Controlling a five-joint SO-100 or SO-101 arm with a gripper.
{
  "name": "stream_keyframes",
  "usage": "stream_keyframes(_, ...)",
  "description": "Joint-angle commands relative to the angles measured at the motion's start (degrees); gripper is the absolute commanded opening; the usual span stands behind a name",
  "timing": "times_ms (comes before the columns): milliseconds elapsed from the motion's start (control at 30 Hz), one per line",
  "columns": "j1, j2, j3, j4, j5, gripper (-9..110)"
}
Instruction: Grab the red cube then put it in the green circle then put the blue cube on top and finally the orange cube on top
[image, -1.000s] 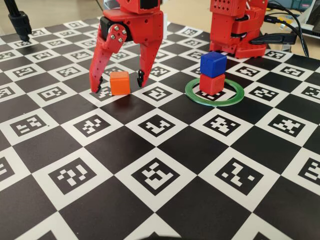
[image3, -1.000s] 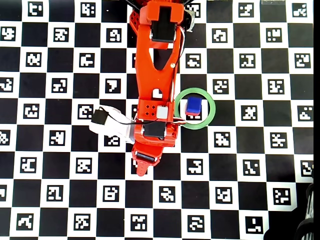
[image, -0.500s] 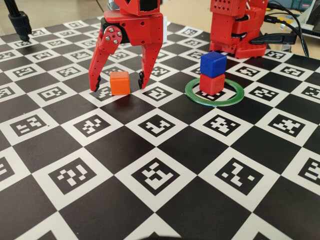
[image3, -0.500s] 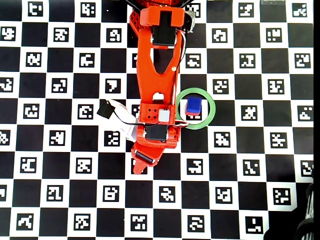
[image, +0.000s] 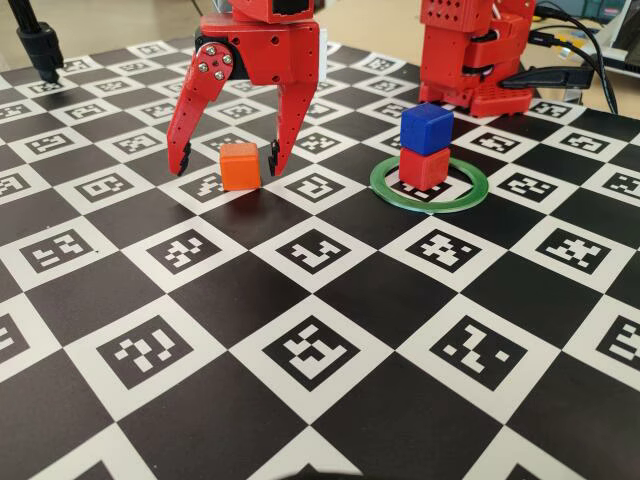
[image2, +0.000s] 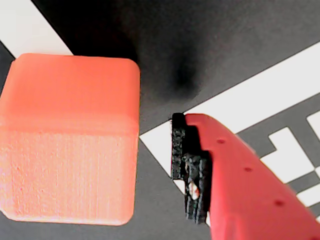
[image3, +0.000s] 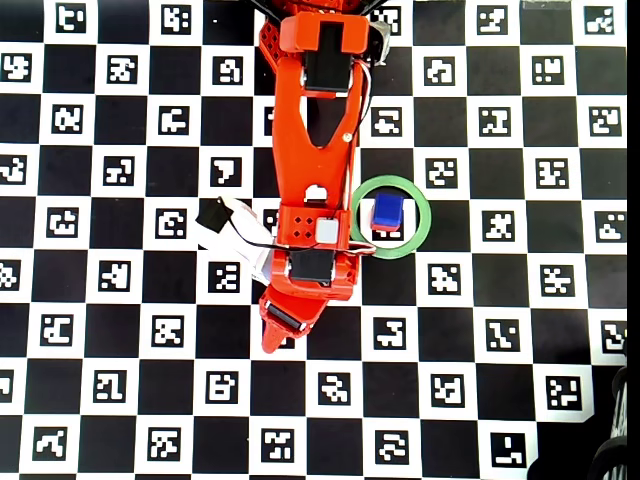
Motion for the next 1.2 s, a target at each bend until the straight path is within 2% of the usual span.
stream_keyframes(0,0.79,2.11,-4.48,0.26,0.44,42)
stream_keyframes(367,1.23,3.16,-2.72,-1.93,0.97,39)
stream_keyframes(633,1.05,2.99,-2.55,-2.55,0.53,16)
stream_keyframes(1167,1.23,4.31,-1.14,-3.25,-0.97,5)
